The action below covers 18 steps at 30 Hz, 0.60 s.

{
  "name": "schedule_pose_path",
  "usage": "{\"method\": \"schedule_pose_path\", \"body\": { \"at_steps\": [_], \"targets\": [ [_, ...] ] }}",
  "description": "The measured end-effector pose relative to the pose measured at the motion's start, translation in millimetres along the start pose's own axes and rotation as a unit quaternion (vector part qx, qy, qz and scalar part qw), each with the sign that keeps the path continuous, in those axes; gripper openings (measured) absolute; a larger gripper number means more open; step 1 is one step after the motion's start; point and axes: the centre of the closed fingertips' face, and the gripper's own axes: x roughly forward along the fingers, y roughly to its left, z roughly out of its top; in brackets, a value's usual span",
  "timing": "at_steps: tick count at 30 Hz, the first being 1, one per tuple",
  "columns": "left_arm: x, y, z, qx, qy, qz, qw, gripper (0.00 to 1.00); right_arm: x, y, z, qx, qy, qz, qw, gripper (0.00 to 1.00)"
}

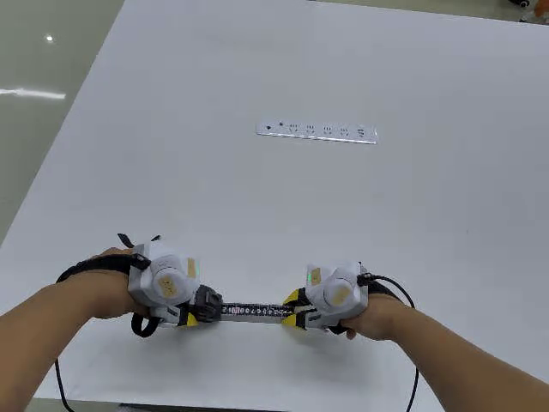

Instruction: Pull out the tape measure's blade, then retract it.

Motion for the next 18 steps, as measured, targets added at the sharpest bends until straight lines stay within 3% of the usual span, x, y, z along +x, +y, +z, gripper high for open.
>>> {"method": "schedule_pose_path", "body": {
  "at_steps": [18],
  "targets": [
    [0.0, -1.1, -0.9, -0.007, -0.001, 0.000, 1.0000, 0.36, -19.9, -1.3, -21.0, 0.010, 0.005, -0.006, 0.9999, 0.14]
  ]
}}
